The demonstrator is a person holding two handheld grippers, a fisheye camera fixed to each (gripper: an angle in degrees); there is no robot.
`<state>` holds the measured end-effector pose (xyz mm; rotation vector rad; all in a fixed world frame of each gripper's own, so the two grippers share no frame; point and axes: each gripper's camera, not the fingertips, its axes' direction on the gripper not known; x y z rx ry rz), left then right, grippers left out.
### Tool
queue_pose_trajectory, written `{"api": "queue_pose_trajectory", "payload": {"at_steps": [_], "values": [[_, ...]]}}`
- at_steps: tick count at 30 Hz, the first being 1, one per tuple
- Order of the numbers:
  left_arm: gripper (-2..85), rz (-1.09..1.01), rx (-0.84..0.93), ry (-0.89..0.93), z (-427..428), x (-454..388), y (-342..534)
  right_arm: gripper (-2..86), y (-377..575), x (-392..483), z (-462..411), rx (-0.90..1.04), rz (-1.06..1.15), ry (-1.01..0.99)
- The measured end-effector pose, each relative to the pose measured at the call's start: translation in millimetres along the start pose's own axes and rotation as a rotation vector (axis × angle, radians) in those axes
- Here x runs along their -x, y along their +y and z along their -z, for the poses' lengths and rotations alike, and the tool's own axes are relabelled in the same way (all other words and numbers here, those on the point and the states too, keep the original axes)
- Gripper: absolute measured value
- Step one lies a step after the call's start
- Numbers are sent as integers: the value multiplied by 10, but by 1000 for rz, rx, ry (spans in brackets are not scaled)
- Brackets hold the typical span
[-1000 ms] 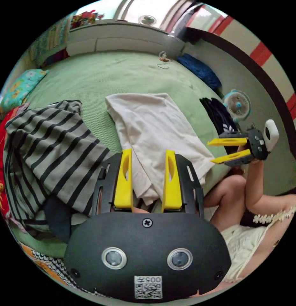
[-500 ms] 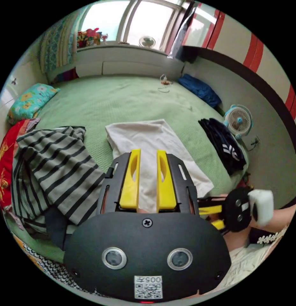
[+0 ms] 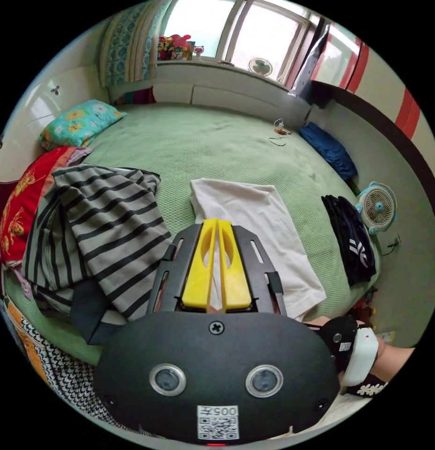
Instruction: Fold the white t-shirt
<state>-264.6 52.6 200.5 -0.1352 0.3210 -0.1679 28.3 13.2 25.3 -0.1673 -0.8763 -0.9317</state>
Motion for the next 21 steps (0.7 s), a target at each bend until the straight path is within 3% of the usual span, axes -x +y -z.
{"api": "queue_pose_trajectory", "payload": {"at_steps": [11, 15, 21], "values": [[88, 69, -82, 32, 228, 76, 150, -14, 64, -96, 104, -194, -170, -178], [82, 48, -70, 57, 228, 71, 180, 5, 2, -17, -57, -51, -143, -167], [30, -27, -61, 46, 295, -6, 229, 88, 165, -167, 550, -201, -90, -65]]}}
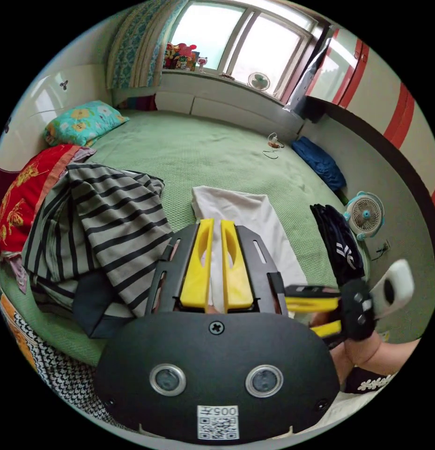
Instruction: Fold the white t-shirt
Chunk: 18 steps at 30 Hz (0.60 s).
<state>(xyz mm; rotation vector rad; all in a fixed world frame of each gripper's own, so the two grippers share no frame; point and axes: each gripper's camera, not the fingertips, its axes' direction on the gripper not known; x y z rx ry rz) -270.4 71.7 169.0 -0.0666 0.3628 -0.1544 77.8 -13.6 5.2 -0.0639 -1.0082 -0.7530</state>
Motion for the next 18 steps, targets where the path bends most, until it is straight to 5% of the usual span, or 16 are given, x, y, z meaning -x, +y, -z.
{"api": "queue_pose_trajectory", "payload": {"at_steps": [6, 11, 18], "values": [[39, -64, 16, 59, 114, -152, 84, 105, 344, -323, 730, -170, -174, 204], [170, -124, 260, 69, -197, -277, 402, 109, 599, -284, 708, 17, -183, 220], [168, -106, 334, 23, -384, -379, 446, 111, 668, 7, 239, 312, -86, 211]]}}
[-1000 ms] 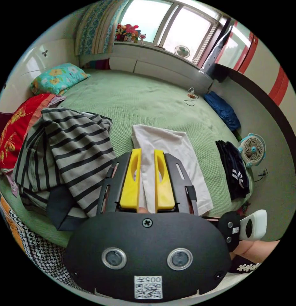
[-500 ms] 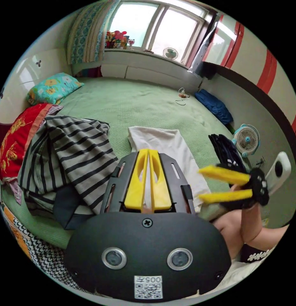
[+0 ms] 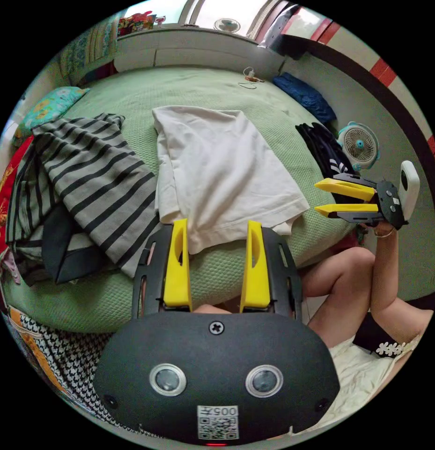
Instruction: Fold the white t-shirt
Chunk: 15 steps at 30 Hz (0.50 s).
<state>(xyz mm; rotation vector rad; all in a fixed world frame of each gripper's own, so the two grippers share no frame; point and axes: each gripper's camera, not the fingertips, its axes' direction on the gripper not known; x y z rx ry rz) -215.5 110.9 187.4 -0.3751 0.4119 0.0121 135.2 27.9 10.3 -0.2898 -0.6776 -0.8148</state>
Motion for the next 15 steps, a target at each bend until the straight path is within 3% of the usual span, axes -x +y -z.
{"api": "queue_pose_trajectory", "payload": {"at_steps": [9, 15], "values": [[121, 35, 76, -14, -70, 27, -176, 93, -294, 179, -403, 170, 47, 25], [18, 53, 80, -112, -114, -46, -347, 3, -406, 199, -333, 102, 12, 72]]}}
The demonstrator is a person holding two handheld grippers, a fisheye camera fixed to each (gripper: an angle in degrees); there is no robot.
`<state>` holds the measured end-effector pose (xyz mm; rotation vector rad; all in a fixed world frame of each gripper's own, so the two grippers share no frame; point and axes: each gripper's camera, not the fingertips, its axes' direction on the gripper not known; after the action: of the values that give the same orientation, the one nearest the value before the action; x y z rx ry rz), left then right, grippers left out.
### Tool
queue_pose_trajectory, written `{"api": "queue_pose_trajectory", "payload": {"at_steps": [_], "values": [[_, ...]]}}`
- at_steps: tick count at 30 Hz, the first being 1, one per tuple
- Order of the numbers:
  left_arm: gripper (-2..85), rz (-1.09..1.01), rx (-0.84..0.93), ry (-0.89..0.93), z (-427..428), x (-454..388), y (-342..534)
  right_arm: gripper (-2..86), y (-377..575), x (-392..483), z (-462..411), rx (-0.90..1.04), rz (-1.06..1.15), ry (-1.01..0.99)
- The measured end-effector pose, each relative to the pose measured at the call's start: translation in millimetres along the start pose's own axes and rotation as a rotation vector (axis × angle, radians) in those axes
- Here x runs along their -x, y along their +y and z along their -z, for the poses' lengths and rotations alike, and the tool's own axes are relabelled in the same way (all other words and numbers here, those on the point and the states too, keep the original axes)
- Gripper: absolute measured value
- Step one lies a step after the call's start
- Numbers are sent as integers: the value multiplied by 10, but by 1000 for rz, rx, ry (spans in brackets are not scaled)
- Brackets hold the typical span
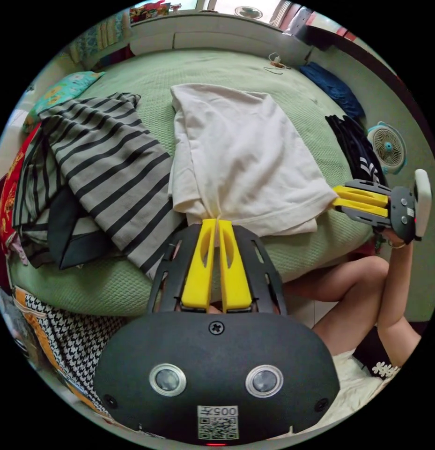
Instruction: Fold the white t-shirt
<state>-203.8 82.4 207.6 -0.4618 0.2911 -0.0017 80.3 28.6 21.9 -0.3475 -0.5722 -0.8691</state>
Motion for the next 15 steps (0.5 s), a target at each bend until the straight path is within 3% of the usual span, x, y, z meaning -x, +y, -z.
{"api": "queue_pose_trajectory", "payload": {"at_steps": [5, 11, 15], "values": [[4, -13, -19, 36, 111, 8, -40, -8, 49, 34, 145, -31, 23, -13], [7, -9, 82, 103, 44, 69, -156, 2, -28, 166, -136, 141, 79, -30], [31, 1, 19, 98, 262, 138, -173, 37, -11, 143, -80, 136, 72, -74]]}}
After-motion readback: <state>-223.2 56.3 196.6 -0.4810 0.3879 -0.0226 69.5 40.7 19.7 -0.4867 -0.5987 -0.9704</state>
